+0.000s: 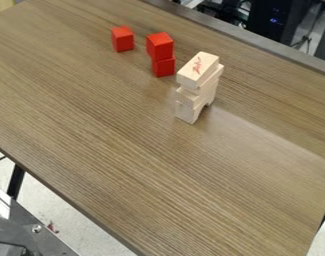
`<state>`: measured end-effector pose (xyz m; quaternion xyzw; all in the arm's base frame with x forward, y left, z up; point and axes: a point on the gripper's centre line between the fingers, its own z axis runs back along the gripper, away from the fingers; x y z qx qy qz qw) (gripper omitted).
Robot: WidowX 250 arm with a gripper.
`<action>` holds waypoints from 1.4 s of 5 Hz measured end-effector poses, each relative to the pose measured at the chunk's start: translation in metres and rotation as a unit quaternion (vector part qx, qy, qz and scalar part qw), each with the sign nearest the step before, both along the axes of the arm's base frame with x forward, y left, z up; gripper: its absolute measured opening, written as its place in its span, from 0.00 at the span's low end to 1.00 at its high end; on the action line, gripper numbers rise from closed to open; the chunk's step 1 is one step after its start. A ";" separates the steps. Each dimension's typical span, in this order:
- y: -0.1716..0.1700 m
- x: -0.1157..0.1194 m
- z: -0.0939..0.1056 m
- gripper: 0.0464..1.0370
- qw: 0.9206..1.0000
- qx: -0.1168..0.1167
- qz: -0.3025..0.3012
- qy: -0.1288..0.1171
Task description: Put the red block to the top of the other 3 block
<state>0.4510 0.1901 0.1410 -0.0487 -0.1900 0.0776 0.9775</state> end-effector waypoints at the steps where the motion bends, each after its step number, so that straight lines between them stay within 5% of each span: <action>1: -0.001 0.000 -0.024 0.96 1.000 -0.014 0.001 0.023; 4: -0.004 -0.018 -0.086 0.96 0.993 -0.033 0.080 0.074; 7: 0.000 -0.035 -0.097 0.96 0.988 0.015 0.142 0.052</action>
